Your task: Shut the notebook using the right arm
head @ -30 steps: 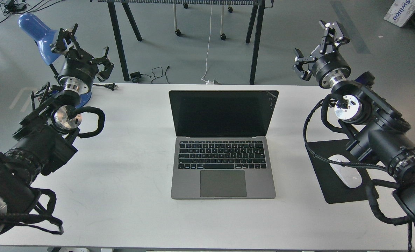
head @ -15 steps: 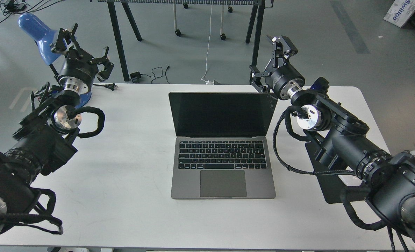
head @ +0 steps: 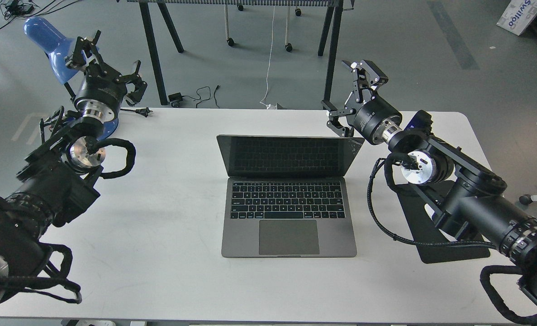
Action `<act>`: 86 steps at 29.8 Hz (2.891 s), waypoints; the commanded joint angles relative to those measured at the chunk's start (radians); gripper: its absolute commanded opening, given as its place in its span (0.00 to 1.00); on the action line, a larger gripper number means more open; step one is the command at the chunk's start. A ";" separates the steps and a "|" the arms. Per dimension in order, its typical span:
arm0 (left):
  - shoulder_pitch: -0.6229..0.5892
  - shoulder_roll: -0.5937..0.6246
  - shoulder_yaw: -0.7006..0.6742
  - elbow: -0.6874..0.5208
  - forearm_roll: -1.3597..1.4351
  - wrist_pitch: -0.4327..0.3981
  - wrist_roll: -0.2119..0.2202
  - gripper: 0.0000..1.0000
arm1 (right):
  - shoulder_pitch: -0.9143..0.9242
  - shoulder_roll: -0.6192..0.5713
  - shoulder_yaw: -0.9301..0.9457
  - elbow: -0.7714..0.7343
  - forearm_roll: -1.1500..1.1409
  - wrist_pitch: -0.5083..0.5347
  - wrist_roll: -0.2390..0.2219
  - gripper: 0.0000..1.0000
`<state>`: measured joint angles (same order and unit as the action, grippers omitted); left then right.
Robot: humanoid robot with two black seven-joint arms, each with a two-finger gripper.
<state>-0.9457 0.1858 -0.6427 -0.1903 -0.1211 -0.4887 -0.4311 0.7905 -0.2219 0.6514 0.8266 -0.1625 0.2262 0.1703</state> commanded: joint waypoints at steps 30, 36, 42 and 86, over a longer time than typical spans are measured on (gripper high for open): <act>0.001 0.000 0.000 0.000 0.001 0.000 -0.001 1.00 | -0.154 -0.073 -0.271 0.164 -0.015 -0.039 -0.005 1.00; -0.001 0.000 0.000 0.000 0.001 0.000 0.000 1.00 | -0.181 -0.066 -0.311 0.128 -0.017 -0.067 -0.003 1.00; 0.001 0.000 0.000 0.000 0.001 0.000 0.000 1.00 | -0.203 -0.065 -0.314 0.098 -0.020 -0.068 -0.003 1.00; -0.001 0.000 0.002 0.000 0.003 0.000 0.002 1.00 | -0.040 -0.073 0.458 -0.173 0.026 0.028 -0.002 1.00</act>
<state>-0.9466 0.1857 -0.6417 -0.1893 -0.1197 -0.4887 -0.4297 0.7352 -0.2954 1.1089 0.7285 -0.1388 0.2092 0.1683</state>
